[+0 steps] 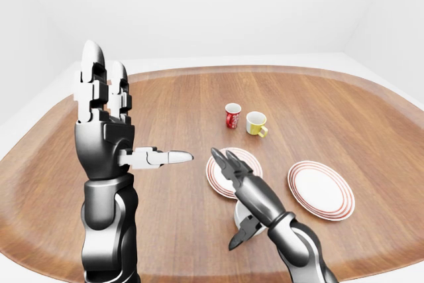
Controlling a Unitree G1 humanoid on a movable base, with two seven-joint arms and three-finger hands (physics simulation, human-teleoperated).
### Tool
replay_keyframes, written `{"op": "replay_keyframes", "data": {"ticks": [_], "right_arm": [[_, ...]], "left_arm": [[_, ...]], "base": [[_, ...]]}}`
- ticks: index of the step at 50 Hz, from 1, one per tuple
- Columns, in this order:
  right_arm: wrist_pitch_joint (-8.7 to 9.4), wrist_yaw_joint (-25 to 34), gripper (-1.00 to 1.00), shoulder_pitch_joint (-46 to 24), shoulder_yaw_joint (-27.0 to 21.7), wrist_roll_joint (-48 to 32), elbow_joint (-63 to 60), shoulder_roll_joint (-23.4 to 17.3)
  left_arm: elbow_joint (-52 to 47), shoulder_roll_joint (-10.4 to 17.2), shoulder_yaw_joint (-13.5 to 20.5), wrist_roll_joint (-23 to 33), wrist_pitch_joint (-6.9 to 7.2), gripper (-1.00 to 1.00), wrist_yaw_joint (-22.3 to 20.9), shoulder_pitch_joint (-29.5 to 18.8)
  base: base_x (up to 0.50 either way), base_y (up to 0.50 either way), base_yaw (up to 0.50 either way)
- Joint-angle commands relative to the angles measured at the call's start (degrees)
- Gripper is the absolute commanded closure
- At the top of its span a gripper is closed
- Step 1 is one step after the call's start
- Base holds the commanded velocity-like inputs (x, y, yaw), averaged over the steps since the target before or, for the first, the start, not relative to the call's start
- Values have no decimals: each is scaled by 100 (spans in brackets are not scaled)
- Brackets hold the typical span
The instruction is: Put the white mug on the left plate.
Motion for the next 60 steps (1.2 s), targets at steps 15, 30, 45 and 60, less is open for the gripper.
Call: {"op": "replay_keyframes", "data": {"ticks": [15,30,45,60], "right_arm": [[0,222,-100,87,-125,-413,73,-2],[0,378,-100,48,-218,-396,35,-1],[0,528,-100,16,-411,-191,145,55],[0,612,-100,-100,-655,-355,363,70]], "left_arm": [[-12,-4,0,2,0,-100,-10,10],[-19,0,0,0,0,-100,-4,-3],[-11,-4,-4,4,0,-100,-8,3],[-42,-6,-12,5,0,-100,-7,13]], "base": [[0,0,0],[0,0,0],[0,0,0],[0,0,0]]}}
